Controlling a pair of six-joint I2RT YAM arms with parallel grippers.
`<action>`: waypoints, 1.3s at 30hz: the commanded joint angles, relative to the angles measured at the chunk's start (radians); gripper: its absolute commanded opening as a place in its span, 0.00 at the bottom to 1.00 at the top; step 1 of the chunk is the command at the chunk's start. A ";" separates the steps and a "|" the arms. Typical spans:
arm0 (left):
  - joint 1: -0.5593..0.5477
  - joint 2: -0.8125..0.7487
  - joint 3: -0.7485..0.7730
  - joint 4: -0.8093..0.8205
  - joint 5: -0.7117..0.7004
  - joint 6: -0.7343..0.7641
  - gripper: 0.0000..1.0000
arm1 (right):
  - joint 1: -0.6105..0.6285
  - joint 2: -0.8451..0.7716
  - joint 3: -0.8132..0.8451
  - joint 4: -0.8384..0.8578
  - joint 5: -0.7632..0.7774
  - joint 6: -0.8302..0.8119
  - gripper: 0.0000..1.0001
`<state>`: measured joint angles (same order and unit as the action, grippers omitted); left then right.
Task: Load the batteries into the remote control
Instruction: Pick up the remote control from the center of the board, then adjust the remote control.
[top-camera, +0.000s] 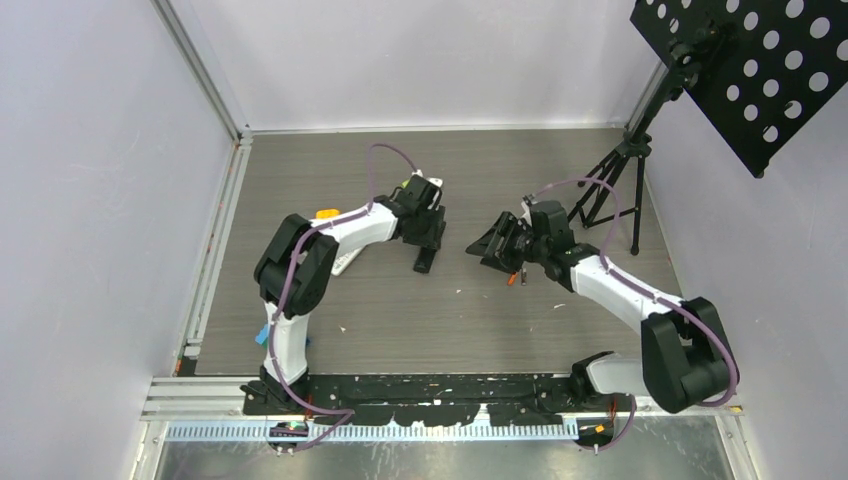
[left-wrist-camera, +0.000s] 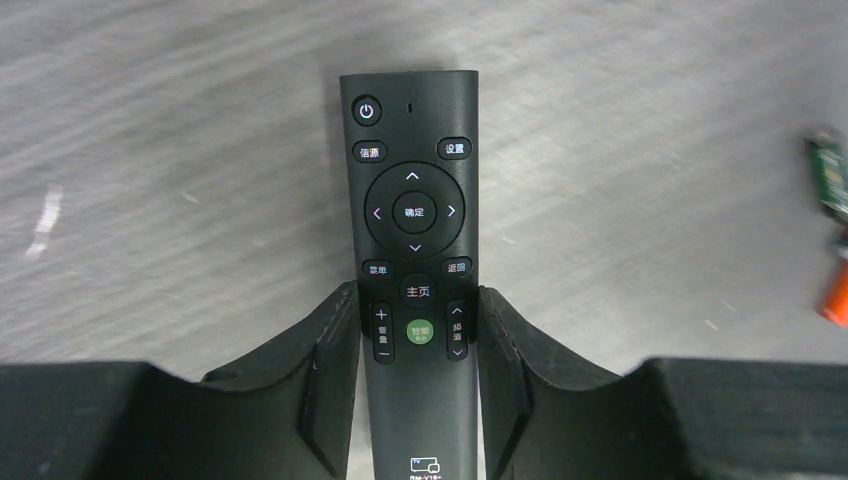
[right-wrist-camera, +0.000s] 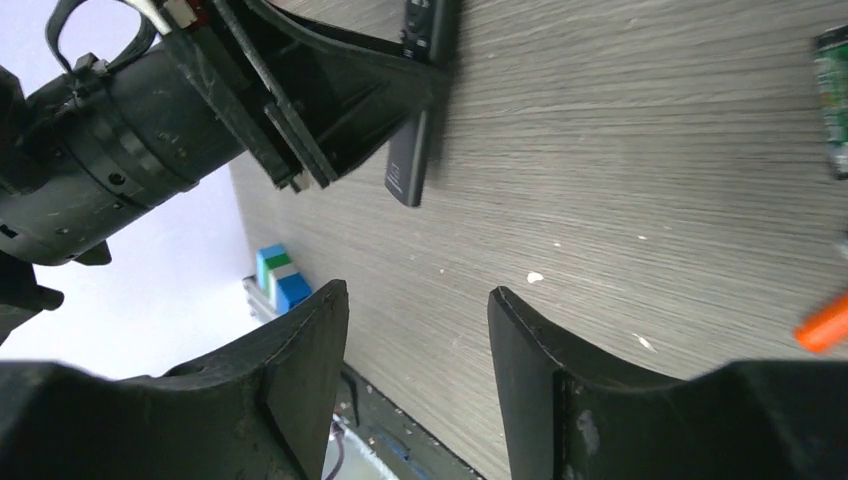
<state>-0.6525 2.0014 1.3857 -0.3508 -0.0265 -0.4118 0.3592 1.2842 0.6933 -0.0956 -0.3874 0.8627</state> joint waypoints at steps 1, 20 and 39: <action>0.023 -0.140 -0.027 0.040 0.274 -0.034 0.12 | 0.013 0.032 -0.091 0.414 -0.183 0.138 0.61; 0.185 -0.350 -0.225 0.710 0.814 -0.639 0.09 | 0.052 -0.005 -0.162 0.934 -0.195 0.354 0.83; 0.185 -0.377 -0.296 0.984 0.811 -0.881 0.12 | 0.094 0.211 -0.071 1.341 -0.195 0.632 0.53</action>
<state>-0.4690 1.6802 1.1000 0.5522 0.7788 -1.2770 0.4397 1.4887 0.5705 1.1252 -0.5842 1.4586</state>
